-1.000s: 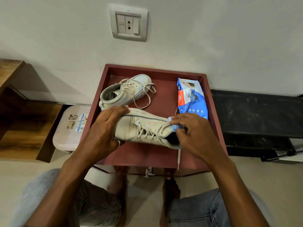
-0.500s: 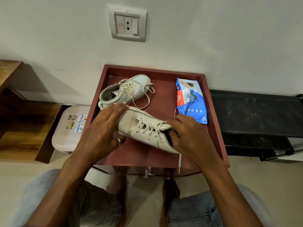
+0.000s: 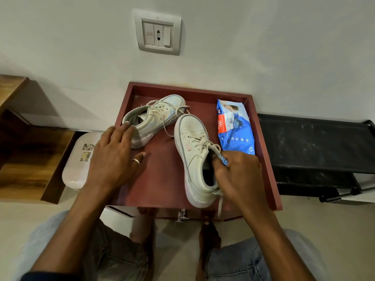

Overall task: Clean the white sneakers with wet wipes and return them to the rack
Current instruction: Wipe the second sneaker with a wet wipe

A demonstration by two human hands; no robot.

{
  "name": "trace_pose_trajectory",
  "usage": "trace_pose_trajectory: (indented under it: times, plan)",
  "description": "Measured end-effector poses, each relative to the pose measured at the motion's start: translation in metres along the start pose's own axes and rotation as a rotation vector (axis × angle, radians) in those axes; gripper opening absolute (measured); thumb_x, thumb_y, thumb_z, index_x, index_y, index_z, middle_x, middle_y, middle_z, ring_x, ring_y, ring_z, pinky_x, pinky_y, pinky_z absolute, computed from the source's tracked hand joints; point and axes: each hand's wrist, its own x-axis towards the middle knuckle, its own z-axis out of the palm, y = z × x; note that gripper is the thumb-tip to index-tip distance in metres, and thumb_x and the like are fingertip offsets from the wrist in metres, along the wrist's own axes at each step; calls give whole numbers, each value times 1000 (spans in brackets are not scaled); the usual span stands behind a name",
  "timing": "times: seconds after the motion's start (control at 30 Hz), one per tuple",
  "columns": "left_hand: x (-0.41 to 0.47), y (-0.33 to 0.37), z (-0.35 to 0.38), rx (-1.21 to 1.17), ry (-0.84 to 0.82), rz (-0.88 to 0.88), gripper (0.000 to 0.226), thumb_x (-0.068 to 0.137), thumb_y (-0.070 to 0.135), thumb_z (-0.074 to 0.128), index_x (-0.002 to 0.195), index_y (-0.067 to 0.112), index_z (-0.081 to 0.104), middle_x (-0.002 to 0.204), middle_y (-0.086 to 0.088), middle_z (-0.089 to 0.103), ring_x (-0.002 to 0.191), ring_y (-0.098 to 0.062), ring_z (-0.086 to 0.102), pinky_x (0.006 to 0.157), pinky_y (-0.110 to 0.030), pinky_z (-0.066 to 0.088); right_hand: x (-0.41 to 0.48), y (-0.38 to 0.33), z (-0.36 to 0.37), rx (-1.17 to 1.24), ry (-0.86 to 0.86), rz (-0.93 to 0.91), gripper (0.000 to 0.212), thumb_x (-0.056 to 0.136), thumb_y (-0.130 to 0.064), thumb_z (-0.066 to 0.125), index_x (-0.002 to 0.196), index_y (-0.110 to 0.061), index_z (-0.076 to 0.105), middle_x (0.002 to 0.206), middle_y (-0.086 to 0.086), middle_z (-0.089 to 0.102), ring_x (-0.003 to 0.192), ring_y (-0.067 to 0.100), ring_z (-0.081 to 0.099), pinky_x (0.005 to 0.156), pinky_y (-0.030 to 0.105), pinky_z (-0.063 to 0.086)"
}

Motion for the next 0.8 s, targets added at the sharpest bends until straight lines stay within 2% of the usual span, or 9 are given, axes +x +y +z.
trace_pose_trajectory:
  times: [0.07,0.17,0.27,0.33,0.4,0.5,0.57,0.67,0.8]
  plan:
    - [0,1,3,48,-42,-28,85,84,45,74,153,12,37,159,-12,37,141,-41,35,110,-55,39,1,-3,1,10,-5,24,35,90,-21,62,57,-20,51,51,-6,50,47,9,46,46,14,24]
    - [2,3,2,97,10,-15,74,85,44,73,146,11,46,146,-16,49,123,-45,47,95,-56,48,3,-4,4,11,0,60,34,90,-22,61,58,-20,51,51,-8,49,47,9,45,47,13,23]
    - [1,6,1,165,31,4,59,79,39,80,128,11,63,122,-19,58,103,-43,51,81,-53,50,9,-6,8,-35,-1,72,27,92,-25,60,67,-15,59,60,-4,56,55,10,51,48,21,39]
    - [-2,10,1,209,51,10,43,78,36,81,110,9,71,103,-17,63,93,-39,51,76,-49,46,17,-5,11,-57,-2,78,22,93,-26,60,76,-12,64,68,-1,60,60,12,55,54,27,51]
    - [-6,13,1,237,63,16,33,81,41,77,94,11,74,91,-12,66,86,-36,52,74,-45,42,27,-3,15,-90,13,65,23,93,-26,58,80,-8,66,71,3,63,63,14,56,60,33,54]
    - [-9,16,2,221,62,25,37,85,50,61,85,16,75,82,-6,65,83,-32,53,74,-44,41,42,-3,26,-129,-4,66,25,94,-25,55,83,-6,67,76,6,65,68,18,56,64,33,50]
    - [-11,19,2,208,52,14,45,82,54,53,86,16,76,83,-6,63,82,-31,52,72,-43,41,52,-4,34,-142,-17,100,25,93,-25,53,79,-7,63,73,6,61,69,21,58,60,33,45]
    - [-10,22,2,98,126,-63,47,87,58,56,92,15,76,96,-12,61,90,-35,49,70,-43,45,67,-6,47,-176,-23,132,26,91,-23,49,71,-8,57,69,5,54,67,25,57,58,29,32]
    - [-7,25,0,-182,149,-301,45,95,54,54,125,22,62,125,-13,52,113,-34,50,76,-46,51,84,-7,58,-186,-30,170,27,93,-22,48,80,-6,64,76,7,59,65,21,47,58,29,33]
